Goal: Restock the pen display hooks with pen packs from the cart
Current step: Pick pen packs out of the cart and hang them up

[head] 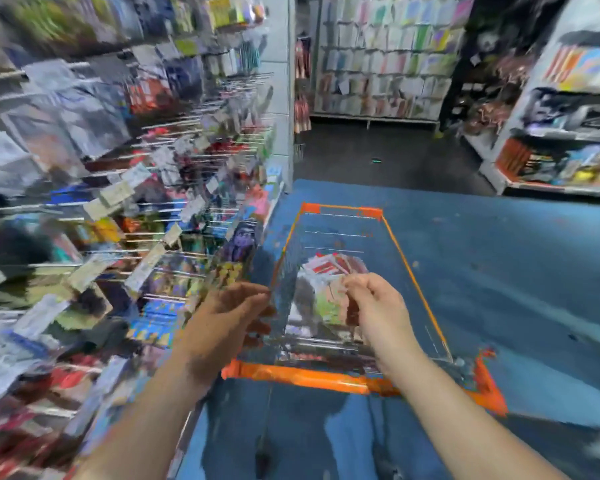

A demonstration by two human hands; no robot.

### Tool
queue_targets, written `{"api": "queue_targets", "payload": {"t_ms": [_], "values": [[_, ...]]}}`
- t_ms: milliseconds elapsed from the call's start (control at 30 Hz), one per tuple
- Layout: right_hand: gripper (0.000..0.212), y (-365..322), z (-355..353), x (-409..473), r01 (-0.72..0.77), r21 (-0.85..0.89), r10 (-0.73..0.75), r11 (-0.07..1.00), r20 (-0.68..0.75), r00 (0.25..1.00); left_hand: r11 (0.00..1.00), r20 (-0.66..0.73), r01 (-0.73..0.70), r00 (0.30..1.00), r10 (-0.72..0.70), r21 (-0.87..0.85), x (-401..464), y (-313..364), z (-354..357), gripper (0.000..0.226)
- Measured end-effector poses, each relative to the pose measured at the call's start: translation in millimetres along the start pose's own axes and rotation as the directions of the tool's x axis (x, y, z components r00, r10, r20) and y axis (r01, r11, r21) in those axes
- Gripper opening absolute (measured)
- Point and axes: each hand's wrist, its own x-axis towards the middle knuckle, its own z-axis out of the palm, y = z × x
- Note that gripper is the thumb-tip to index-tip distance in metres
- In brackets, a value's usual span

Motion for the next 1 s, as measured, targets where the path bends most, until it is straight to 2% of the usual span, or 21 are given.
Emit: {"api": "queue_targets", "payload": {"t_ms": [100, 267, 400, 600, 667, 733, 833, 933, 1000], "values": [[0.019, 18.4, -16.6, 30.0, -0.080, 0.018, 0.081, 0.997, -0.032, 0.996, 0.999, 0.014, 0.046, 0.999, -0.046, 0.014, 37.3, -11.1, 22.3, 0.012], [0.022, 46.3, -32.4, 84.4, -0.214, -0.047, 0.209, 0.976, -0.100, 0.973, 0.991, 0.075, 0.132, 0.988, -0.133, 0.008, 121.8, -27.3, 50.5, 0.016], [0.019, 70.8, -38.0, 132.7, -0.335, -0.029, 0.323, 0.942, -0.203, 0.925, 0.962, 0.150, 0.274, 0.951, -0.271, 0.002, 187.5, -49.3, 56.2, 0.011], [0.007, 110.8, -41.7, 181.6, -0.443, -0.116, 0.425, 0.889, -0.150, 0.893, 0.877, 0.083, 0.480, 0.875, -0.478, -0.010, 260.9, -85.4, 72.1, 0.008], [0.006, 128.7, -44.7, 199.9, -0.510, -0.135, 0.495, 0.850, -0.130, 0.859, 0.867, 0.065, 0.498, 0.864, -0.499, 0.032, 277.3, -104.3, 80.8, 0.009], [0.006, 151.9, -48.5, 221.1, -0.558, -0.196, 0.547, 0.807, -0.110, 0.830, 0.852, 0.057, 0.518, 0.851, -0.523, 0.078, 291.8, -123.9, 88.8, 0.014], [0.018, 195.2, -50.6, 254.0, -0.559, -0.350, 0.580, 0.751, -0.055, 0.813, 0.800, 0.043, 0.595, 0.800, -0.599, 0.069, 315.5, -156.9, 104.7, 0.017], [0.021, 247.1, -48.5, 287.6, -0.480, -0.627, 0.616, 0.614, 0.001, 0.788, 0.703, -0.055, 0.711, 0.702, -0.710, 0.007, 344.1, -209.7, 124.2, 0.019], [0.023, 269.9, -42.5, 296.9, -0.384, -0.694, 0.611, 0.609, 0.103, 0.785, 0.669, -0.121, 0.743, 0.663, -0.739, -0.011, 346.5, -231.4, 127.9, 0.025]]}}
